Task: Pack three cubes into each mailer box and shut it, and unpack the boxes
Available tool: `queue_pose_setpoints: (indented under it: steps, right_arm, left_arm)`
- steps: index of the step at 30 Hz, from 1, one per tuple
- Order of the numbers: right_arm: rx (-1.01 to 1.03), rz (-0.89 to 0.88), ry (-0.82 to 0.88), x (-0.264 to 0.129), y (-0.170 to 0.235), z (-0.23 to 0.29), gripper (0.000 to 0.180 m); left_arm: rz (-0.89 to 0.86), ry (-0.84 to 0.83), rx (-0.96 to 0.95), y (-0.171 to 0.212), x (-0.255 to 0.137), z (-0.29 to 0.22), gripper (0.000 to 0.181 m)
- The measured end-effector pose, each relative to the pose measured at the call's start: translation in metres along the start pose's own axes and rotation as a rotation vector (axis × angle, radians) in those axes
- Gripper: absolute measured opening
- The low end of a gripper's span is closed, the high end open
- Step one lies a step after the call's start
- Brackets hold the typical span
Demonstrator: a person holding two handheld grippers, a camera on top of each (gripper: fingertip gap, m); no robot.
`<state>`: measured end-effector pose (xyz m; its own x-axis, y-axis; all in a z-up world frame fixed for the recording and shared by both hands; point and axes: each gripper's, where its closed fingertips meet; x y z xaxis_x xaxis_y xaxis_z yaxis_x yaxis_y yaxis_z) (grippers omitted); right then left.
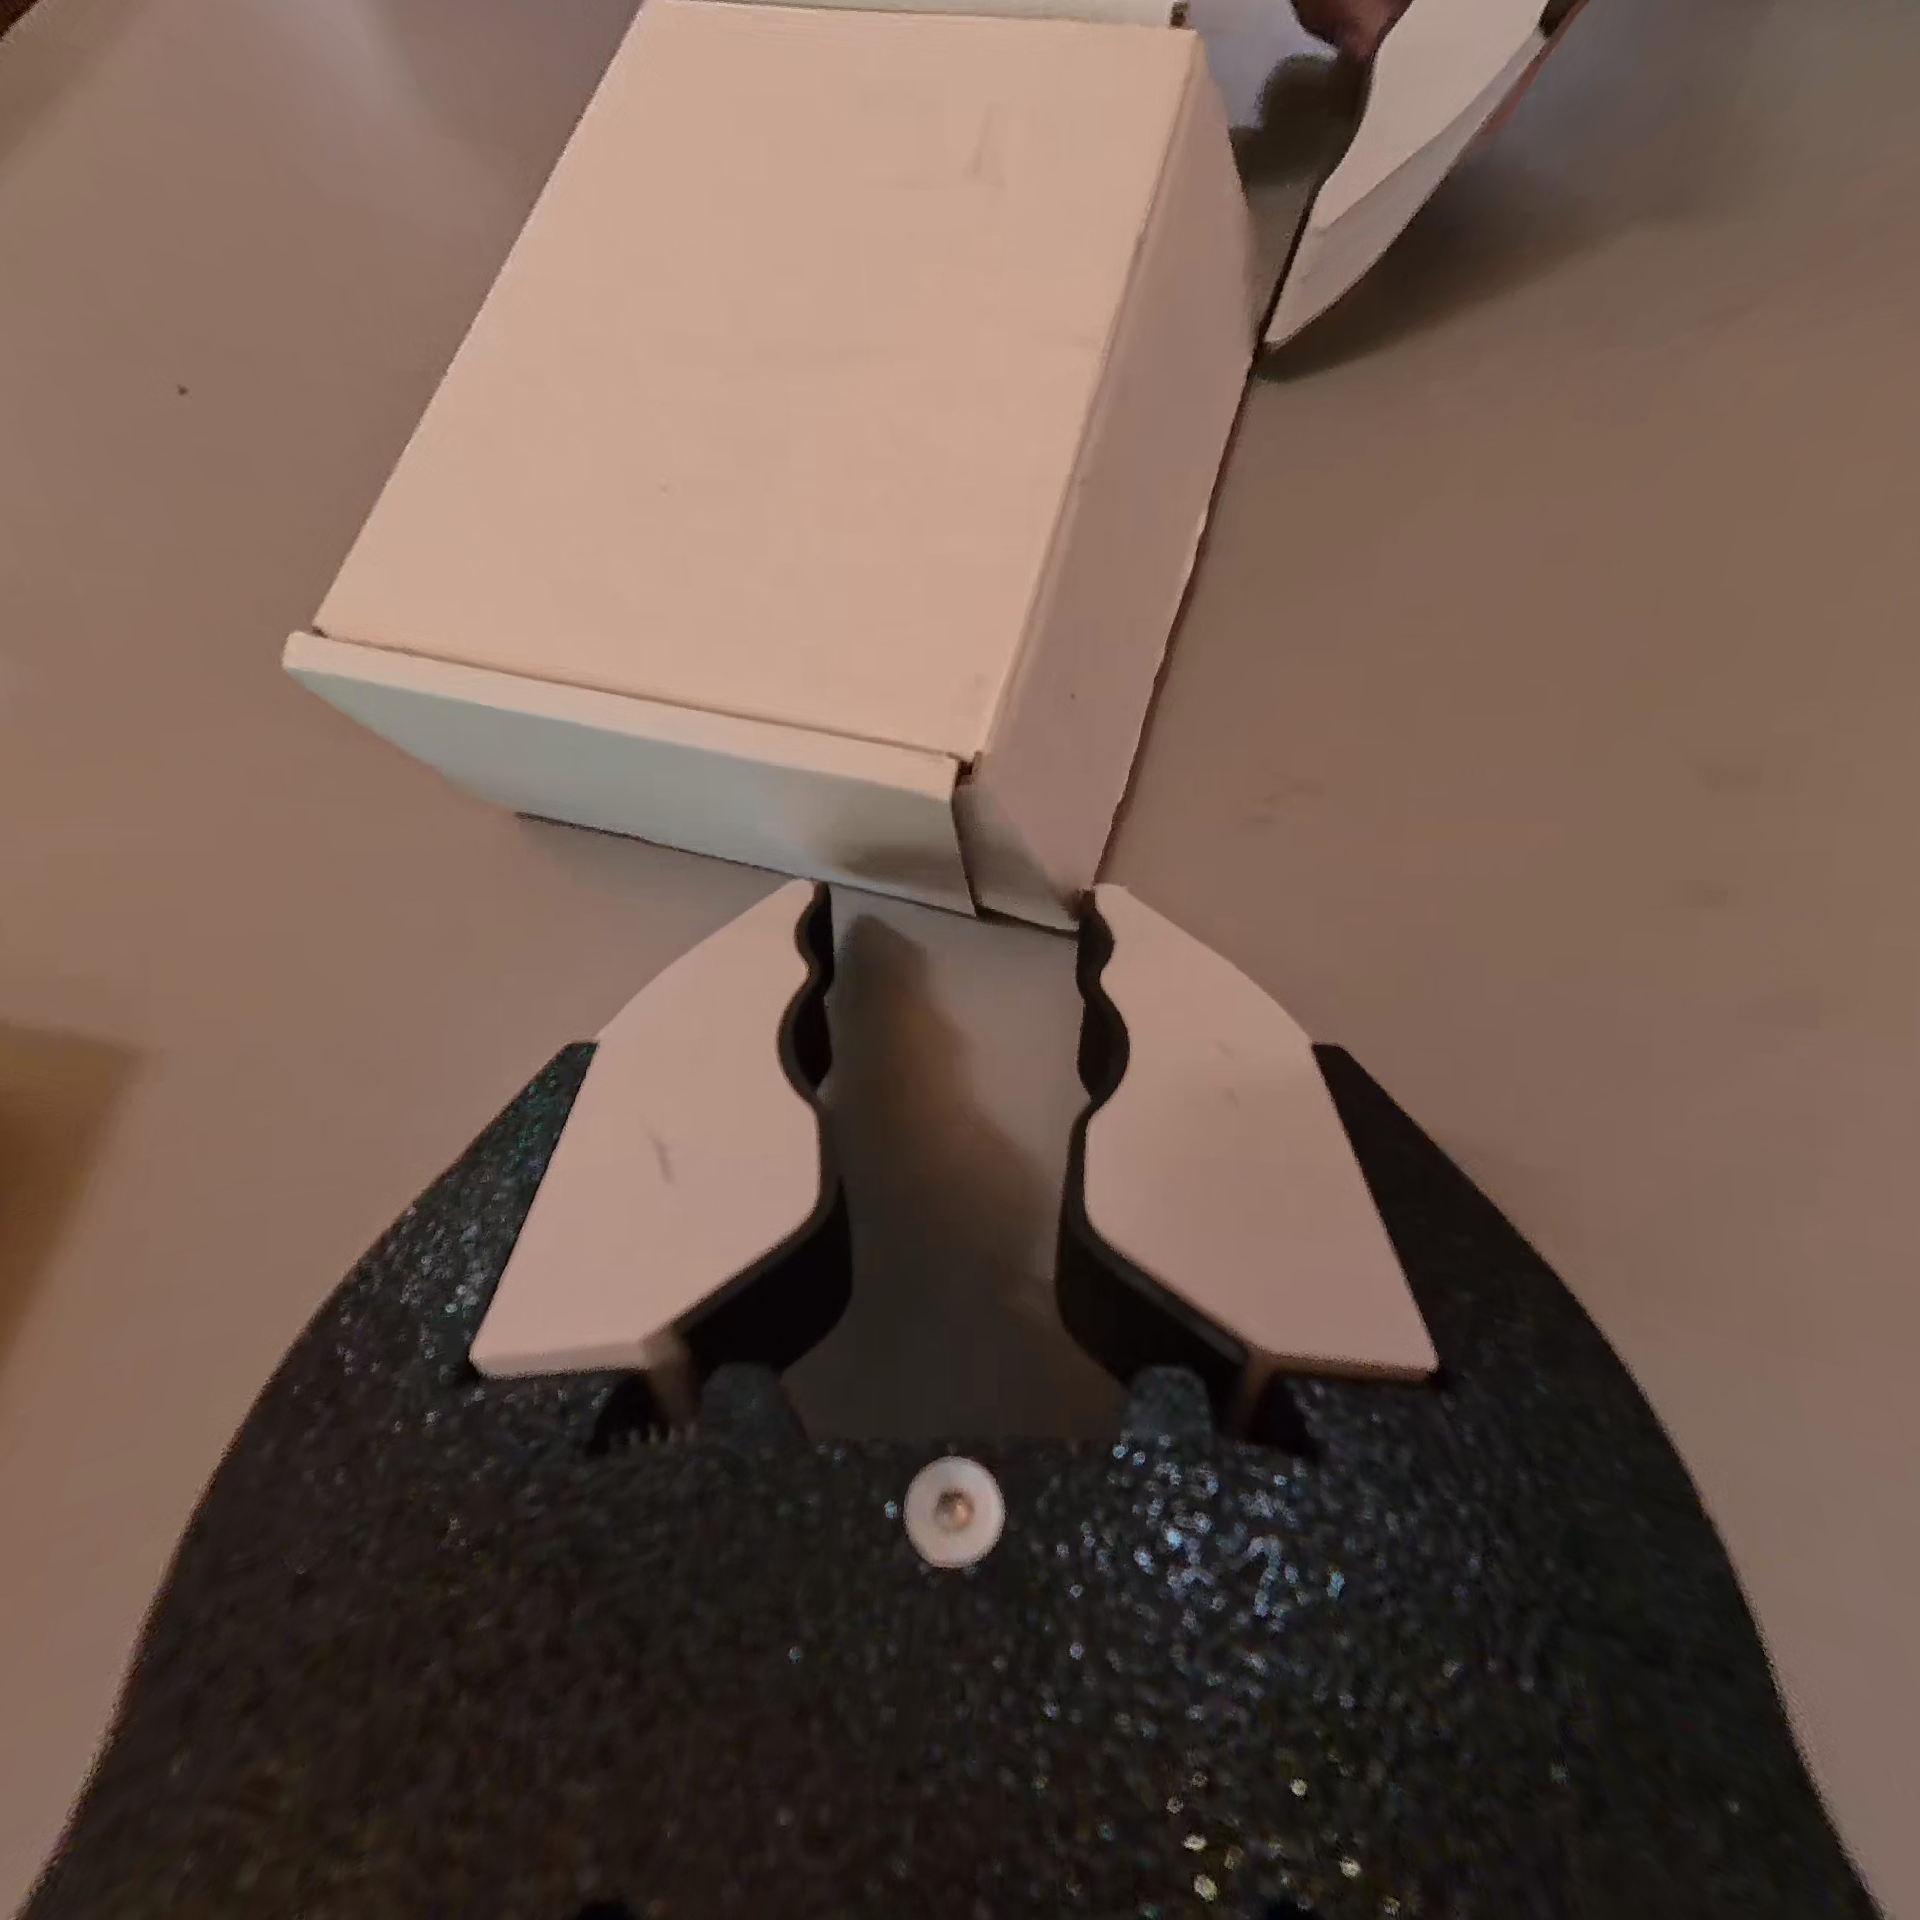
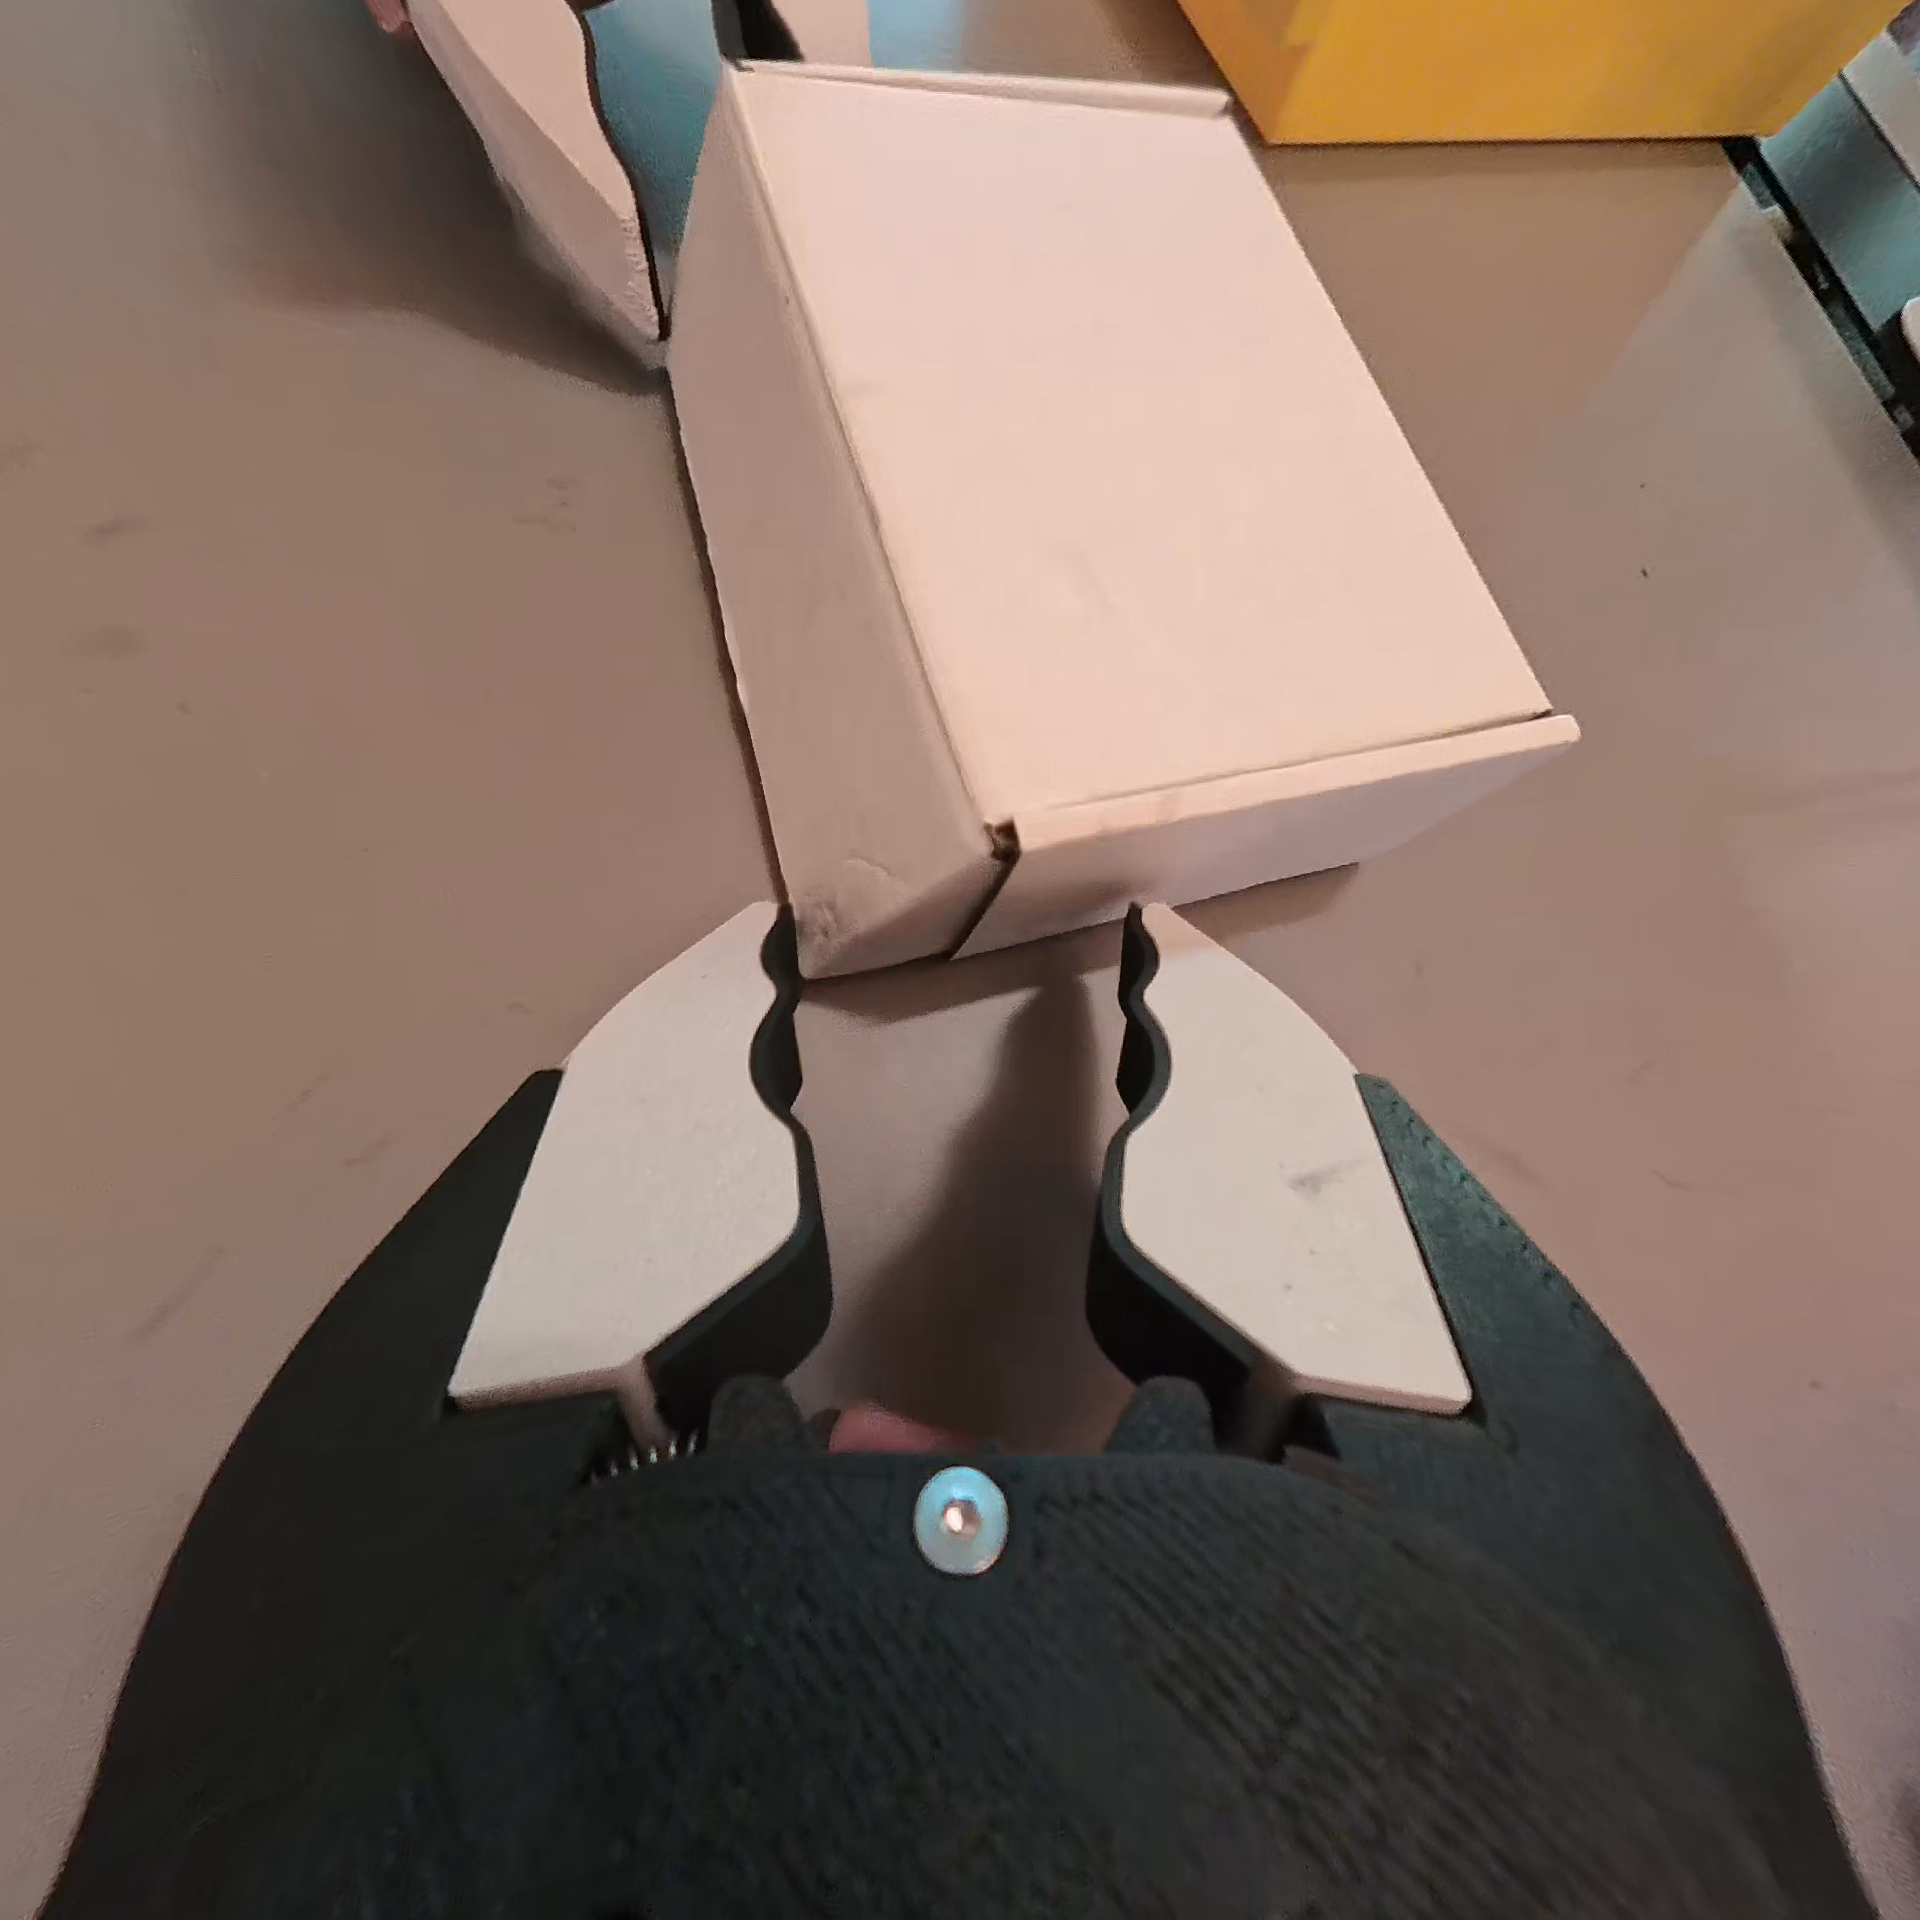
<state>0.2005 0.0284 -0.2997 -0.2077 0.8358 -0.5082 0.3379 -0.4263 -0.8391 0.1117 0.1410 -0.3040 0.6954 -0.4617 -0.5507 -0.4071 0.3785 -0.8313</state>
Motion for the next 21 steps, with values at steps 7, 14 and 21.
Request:
queue_pose_setpoints:
  steps: [7, 14, 21]
  right_arm:
    - [0.035, 0.006, -0.075, 0.001, 0.002, 0.002, 0.049]
    - [0.142, -0.009, -0.102, 0.0, -0.001, -0.002, 0.057]
    - [0.161, 0.022, -0.106, 0.01, -0.001, -0.002, 0.056]
  left_arm:
    - [-0.008, 0.001, -0.028, 0.0, -0.002, 0.004, 0.043]
    - [0.005, 0.023, -0.102, 0.002, -0.001, 0.007, 0.045]
    - [0.074, -0.008, -0.116, 0.01, 0.005, 0.011, 0.045]
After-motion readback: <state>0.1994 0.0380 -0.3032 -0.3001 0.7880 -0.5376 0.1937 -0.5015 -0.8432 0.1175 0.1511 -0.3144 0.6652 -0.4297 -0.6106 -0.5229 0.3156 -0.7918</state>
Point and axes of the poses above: each gripper's, where its closed fingertips meet, x out along the fingers, y out of its underside, z = x × y across the jaws, and after that the axes turned 8 degrees about -z, right-handed
